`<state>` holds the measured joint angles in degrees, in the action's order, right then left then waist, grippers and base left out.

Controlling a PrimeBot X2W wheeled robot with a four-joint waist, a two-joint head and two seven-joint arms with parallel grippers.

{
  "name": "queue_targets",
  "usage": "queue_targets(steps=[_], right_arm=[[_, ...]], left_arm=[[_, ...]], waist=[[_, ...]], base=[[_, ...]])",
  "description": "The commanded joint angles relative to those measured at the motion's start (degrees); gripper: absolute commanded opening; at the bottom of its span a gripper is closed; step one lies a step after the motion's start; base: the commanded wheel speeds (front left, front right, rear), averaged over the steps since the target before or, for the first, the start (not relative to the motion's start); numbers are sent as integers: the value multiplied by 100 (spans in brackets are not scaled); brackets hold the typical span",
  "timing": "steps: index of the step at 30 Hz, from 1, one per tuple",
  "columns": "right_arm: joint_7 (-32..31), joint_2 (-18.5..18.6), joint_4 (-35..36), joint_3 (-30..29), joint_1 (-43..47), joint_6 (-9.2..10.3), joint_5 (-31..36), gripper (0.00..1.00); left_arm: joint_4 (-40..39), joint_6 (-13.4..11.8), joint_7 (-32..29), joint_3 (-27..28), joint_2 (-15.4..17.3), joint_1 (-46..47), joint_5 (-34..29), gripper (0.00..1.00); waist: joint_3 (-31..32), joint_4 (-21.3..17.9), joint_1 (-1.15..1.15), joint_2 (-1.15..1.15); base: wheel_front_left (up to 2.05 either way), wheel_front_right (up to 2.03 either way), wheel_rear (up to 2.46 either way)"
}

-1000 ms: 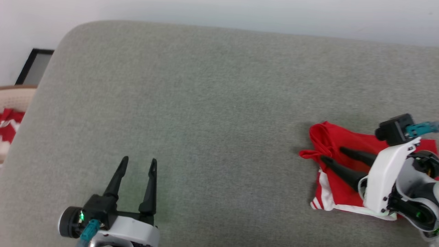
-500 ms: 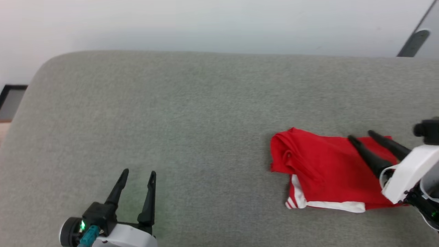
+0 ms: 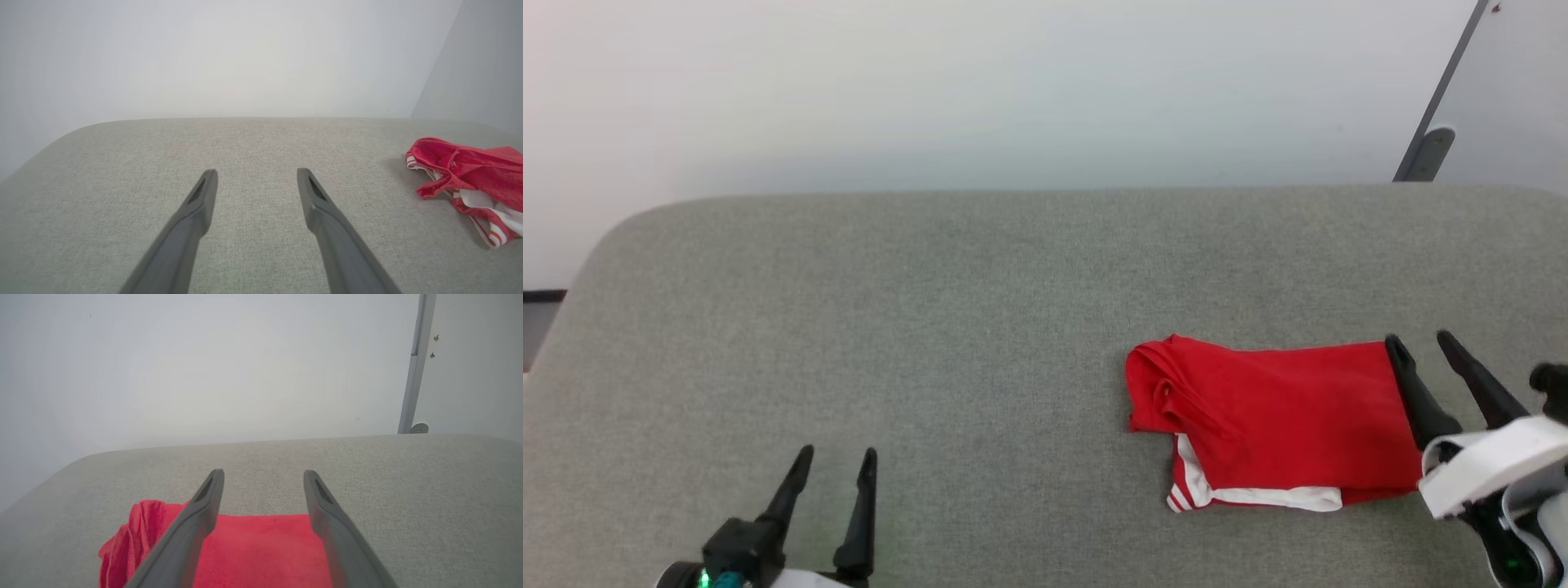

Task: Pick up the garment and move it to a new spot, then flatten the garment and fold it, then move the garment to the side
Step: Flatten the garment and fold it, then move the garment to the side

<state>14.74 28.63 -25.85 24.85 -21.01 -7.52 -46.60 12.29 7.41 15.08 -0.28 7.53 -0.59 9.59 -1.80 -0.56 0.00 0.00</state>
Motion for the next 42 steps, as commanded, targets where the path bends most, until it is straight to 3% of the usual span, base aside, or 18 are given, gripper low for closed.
queue_targets(steps=[1,16,27,42], right_arm=[[38,-20,5,-163,155,7,194,100],[48,-591,1340,-1848,1783,7,1321,100],[49,-917,2203,-2438,2754,7,1648,100],[49,-996,2327,-2483,2826,7,1642,100]], left_arm=[[-80,10,7,35,63,-121,45,100],[-604,10,7,53,59,-749,-3,100],[-1142,10,7,260,-45,-1197,2,100],[-1226,10,7,194,-77,-1165,-64,100]], waist=[[127,-11,0,0],[316,254,0,0],[339,373,0,0],[334,355,0,0]], base=[[0,0,0],[0,0,0],[0,0,0],[0,0,0]])
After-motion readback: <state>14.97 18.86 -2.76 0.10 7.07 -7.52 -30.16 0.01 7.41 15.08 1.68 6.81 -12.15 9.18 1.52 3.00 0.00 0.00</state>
